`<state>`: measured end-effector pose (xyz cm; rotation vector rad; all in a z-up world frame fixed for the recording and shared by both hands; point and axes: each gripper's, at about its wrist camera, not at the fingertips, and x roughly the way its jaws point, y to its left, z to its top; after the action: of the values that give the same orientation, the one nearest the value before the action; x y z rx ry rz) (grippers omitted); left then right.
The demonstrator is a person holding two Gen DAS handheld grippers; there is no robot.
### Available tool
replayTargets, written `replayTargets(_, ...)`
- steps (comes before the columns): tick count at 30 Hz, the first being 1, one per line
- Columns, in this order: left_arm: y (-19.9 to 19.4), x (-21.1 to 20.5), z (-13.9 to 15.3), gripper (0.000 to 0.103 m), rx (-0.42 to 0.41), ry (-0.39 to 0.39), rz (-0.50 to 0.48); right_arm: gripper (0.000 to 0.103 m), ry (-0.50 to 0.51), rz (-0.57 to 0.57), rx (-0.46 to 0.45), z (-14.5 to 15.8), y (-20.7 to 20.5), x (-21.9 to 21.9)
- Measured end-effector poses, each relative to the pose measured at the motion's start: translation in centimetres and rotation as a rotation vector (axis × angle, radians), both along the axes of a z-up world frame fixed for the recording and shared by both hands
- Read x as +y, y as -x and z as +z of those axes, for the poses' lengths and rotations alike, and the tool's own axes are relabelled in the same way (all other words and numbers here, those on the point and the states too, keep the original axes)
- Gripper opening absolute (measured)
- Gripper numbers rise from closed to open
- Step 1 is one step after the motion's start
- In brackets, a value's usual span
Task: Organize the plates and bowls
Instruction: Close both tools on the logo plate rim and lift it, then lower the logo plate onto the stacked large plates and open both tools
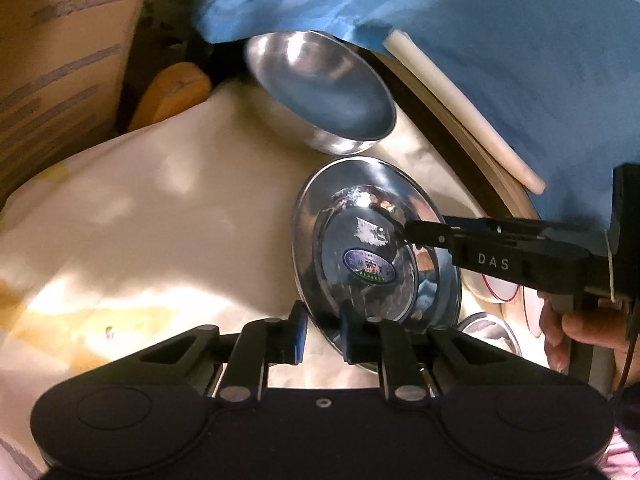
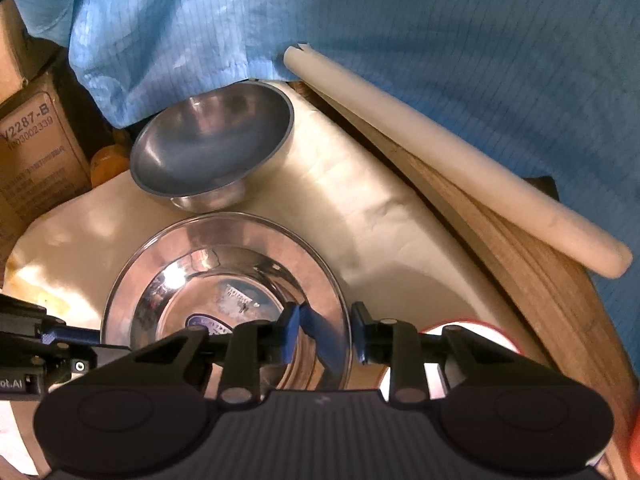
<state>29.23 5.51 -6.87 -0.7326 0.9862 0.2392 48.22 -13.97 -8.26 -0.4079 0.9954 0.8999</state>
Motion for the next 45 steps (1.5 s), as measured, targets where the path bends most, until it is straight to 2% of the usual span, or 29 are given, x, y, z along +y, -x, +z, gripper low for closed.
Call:
replayTargets(7, 1.5, 1.0, 0.2, 0.014, 0.023, 0.048, 0.068, 0.03, -0.014, -0.017, 0.045, -0.3, 1.1, 0.4)
replayTargets(17, 4.3, 0.3, 1.7, 0.014, 0.068, -0.034, 0.091, 0.029, -0.052, 0.023, 0.056, 0.3, 4.7, 0.6)
replayTargets(28, 7.1, -0.2, 4.2, 0.014, 0.064, -0.088, 0.137, 0.027, -0.117, 0.033, 0.009, 3.1, 8.3, -0.7)
replayTargets(35, 5.6, -2.5, 5.6, 0.015, 0.045, -0.115, 0.054, 0.026, -0.126, -0.036, -0.028, 5.0, 9.1, -4.3)
replayTargets(45, 1.0, -8.6, 5.8, 0.015, 0.019, -0.136, -0.163, 0.025, -0.093, -0.236, -0.041, 6.8, 9.6, -12.5)
